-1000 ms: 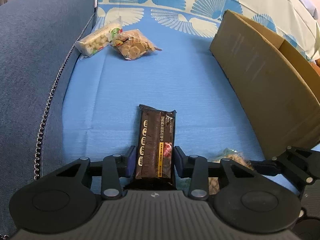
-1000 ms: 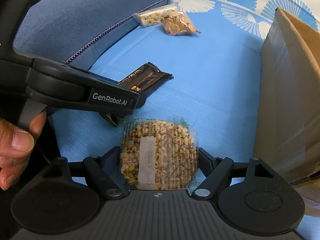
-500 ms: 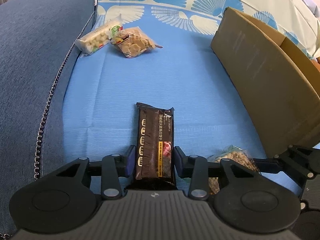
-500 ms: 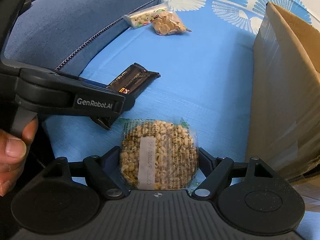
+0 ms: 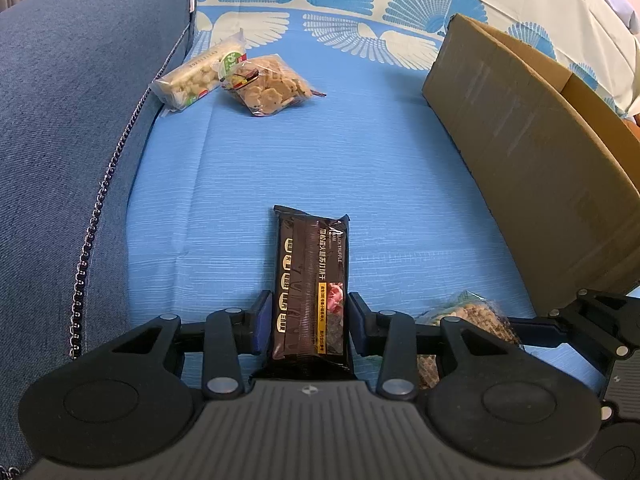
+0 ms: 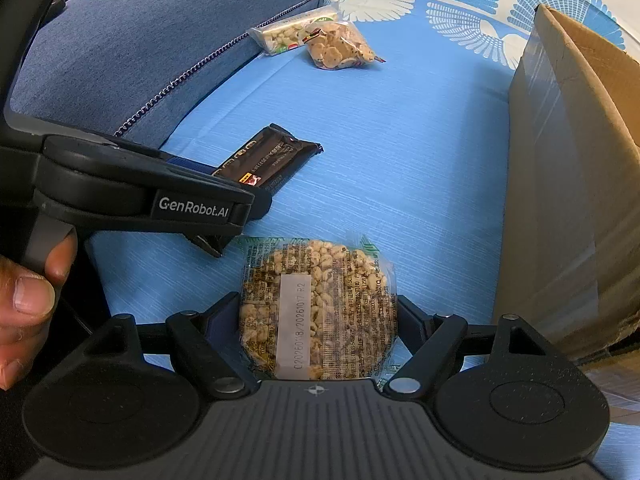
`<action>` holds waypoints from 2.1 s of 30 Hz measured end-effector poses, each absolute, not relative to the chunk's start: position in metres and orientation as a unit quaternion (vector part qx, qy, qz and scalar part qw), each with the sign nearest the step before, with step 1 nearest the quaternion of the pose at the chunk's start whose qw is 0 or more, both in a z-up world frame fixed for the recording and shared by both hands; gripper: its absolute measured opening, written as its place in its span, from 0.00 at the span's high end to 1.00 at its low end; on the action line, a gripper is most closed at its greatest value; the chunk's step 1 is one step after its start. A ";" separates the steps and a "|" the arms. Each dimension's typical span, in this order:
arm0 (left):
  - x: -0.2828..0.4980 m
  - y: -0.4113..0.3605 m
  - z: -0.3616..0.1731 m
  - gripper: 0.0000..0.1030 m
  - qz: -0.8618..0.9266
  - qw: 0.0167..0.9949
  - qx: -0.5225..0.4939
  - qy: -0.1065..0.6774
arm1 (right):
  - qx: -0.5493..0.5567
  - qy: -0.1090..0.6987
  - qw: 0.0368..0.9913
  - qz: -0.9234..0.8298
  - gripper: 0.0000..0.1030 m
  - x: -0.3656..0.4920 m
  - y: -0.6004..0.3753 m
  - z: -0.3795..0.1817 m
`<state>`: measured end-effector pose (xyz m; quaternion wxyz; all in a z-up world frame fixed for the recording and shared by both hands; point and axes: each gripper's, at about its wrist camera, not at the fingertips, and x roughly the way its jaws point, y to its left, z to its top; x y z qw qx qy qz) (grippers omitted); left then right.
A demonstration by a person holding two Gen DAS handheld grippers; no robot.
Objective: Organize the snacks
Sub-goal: 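Lift the nut cake pack with right tool while left tool lifts chocolate bar, then carry the nut cake pack and chocolate bar over the box with both tools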
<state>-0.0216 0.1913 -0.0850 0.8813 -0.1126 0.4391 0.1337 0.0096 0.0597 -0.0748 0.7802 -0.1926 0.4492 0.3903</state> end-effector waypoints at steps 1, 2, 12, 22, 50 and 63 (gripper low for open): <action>-0.022 0.191 -0.085 0.59 0.134 0.882 -0.113 0.438 | -0.193 0.449 0.780 0.390 0.21 0.010 0.060 -0.076; -0.023 0.191 -0.084 0.59 0.134 0.882 -0.113 0.437 | -0.192 0.448 0.781 0.391 0.21 0.009 0.059 -0.076; -0.037 0.199 -0.073 0.59 0.137 0.898 -0.150 0.391 | -0.157 0.408 0.811 0.388 0.21 0.012 0.044 -0.062; -0.049 0.204 -0.063 0.59 0.145 0.902 -0.176 0.366 | -0.131 0.384 0.824 0.396 0.21 0.015 0.039 -0.045; -0.042 0.189 0.007 0.59 0.170 0.888 -0.269 0.331 | 0.012 0.292 0.864 0.409 0.21 0.038 -0.009 0.042; 0.028 0.138 0.042 0.59 0.119 0.909 -0.249 0.312 | 0.094 0.258 0.913 0.304 0.21 0.081 -0.068 0.057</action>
